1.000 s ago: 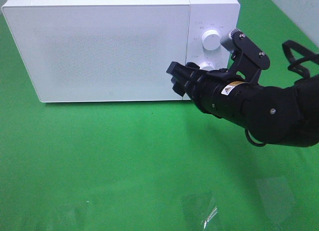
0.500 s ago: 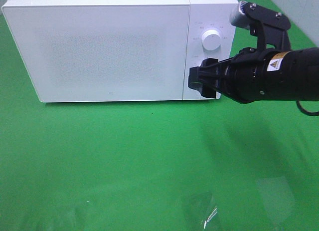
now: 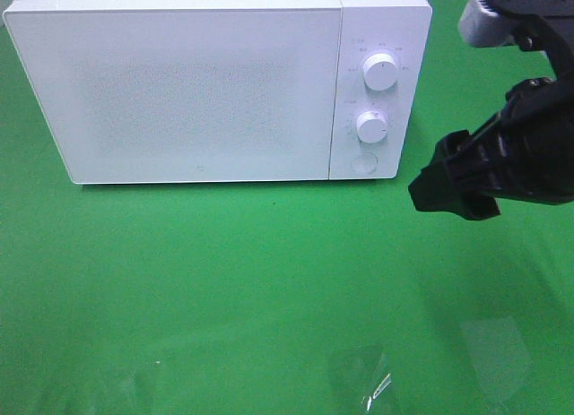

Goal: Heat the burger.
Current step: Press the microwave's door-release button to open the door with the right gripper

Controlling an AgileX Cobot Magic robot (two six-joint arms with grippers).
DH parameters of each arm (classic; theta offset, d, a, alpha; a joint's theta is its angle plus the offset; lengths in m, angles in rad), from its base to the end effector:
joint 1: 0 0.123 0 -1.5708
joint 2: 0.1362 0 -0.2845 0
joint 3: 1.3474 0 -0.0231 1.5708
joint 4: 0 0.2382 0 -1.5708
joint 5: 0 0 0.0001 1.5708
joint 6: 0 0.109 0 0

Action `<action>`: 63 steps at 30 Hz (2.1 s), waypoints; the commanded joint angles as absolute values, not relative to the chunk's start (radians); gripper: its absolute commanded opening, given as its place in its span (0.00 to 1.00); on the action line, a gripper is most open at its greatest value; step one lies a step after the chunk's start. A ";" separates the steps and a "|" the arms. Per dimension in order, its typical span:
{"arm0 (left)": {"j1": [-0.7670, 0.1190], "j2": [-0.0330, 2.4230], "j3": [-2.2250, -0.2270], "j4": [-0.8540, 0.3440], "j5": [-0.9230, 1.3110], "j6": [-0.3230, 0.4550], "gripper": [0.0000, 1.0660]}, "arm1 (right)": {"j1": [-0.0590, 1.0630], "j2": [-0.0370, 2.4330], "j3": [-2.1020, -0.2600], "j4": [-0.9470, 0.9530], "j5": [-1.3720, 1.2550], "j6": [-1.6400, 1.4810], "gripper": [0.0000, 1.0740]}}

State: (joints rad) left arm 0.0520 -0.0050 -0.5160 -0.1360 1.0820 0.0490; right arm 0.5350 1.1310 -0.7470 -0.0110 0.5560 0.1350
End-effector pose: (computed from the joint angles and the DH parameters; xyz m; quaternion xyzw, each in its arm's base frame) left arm -0.0026 -0.0132 0.2662 0.0028 0.8513 -0.0415 0.5230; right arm 0.1905 0.1122 0.2648 -0.1893 0.9169 0.1114 0.3332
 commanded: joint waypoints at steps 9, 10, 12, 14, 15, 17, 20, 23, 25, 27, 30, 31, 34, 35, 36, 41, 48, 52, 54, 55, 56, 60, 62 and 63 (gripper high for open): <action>0.052 -0.020 -0.515 -0.137 1.070 0.048 0.94 | 0.529 0.964 -0.719 -0.028 0.749 0.080 0.68; 0.052 -0.020 -0.515 -0.137 1.070 0.048 0.94 | 0.529 0.913 -0.691 -0.037 0.743 0.080 0.72; 0.052 -0.020 -0.515 -0.137 1.070 0.048 0.94 | 0.528 0.846 -0.659 -0.071 0.740 0.081 0.75; 0.052 -0.020 -0.515 -0.137 1.070 0.048 0.94 | 0.524 0.778 -0.633 -0.095 0.744 0.092 0.74; 0.052 -0.020 -0.515 -0.137 1.070 0.048 0.94 | 0.524 0.778 -0.633 -0.095 0.744 0.092 0.74; 0.052 -0.020 -0.515 -0.137 1.070 0.048 0.94 | 0.524 0.718 -0.619 -0.120 0.756 0.109 0.74; 0.052 -0.020 -0.515 -0.137 1.070 0.048 0.94 | 0.524 0.620 -0.613 -0.131 0.813 0.148 0.73; 0.052 -0.020 -0.515 -0.137 1.070 0.048 0.94 | 0.512 0.561 -0.613 -0.130 0.866 0.175 0.72; 0.052 -0.020 -0.515 -0.137 1.070 0.048 0.94 | 0.475 0.527 -0.613 -0.129 0.898 0.174 0.72; 0.052 -0.020 -0.515 -0.137 1.070 0.048 0.94 | 0.426 0.487 -0.613 -0.131 0.925 0.169 0.71; 0.052 -0.020 -0.515 -0.137 1.070 0.048 0.94 | 0.372 0.437 -0.613 -0.130 0.944 0.152 0.71; 0.052 -0.020 -0.515 -0.137 1.070 0.048 0.94 | 0.333 0.389 -0.613 -0.130 0.960 0.148 0.71; 0.052 -0.020 -0.515 -0.137 1.070 0.048 0.94 | 0.292 0.334 -0.613 -0.127 0.977 0.146 0.71; 0.052 -0.020 -0.515 -0.137 1.070 0.048 0.94 | 0.257 0.285 -0.613 -0.126 0.989 0.143 0.71; 0.052 -0.020 -0.515 -0.137 1.070 0.048 0.94 | 0.257 0.285 -0.613 -0.126 0.989 0.143 0.71; 0.052 -0.020 -0.515 -0.137 1.070 0.048 0.94 | 0.202 0.165 -0.591 -0.126 0.990 0.143 0.71; 0.052 -0.020 -0.515 -0.137 1.070 0.048 0.94 | 0.136 0.001 -0.490 -0.111 0.958 0.136 0.71; 0.052 -0.020 -0.515 -0.137 1.070 0.048 0.94 | 0.098 -0.031 -0.492 -0.096 0.959 0.121 0.71; 0.052 -0.020 -0.515 -0.138 1.070 0.048 0.94 | 0.095 -0.031 -0.492 -0.097 0.959 0.121 0.71; 0.052 -0.020 -0.515 -0.138 1.070 0.048 0.94 | 0.095 -0.031 -0.492 -0.097 0.959 0.121 0.71; 0.052 -0.020 -0.515 -0.138 1.070 0.048 0.94 | 0.095 -0.031 -0.492 -0.097 0.959 0.121 0.71; 0.052 -0.020 -0.515 -0.138 1.070 0.048 0.94 | 0.095 -0.031 -0.492 -0.097 0.959 0.121 0.71; 0.052 -0.020 -0.515 -0.138 1.070 0.048 0.94 | 0.095 -0.031 -0.492 -0.097 0.959 0.121 0.71; 0.052 -0.020 -0.515 -0.138 1.070 0.048 0.94 | 0.095 -0.031 -0.492 -0.097 0.959 0.121 0.71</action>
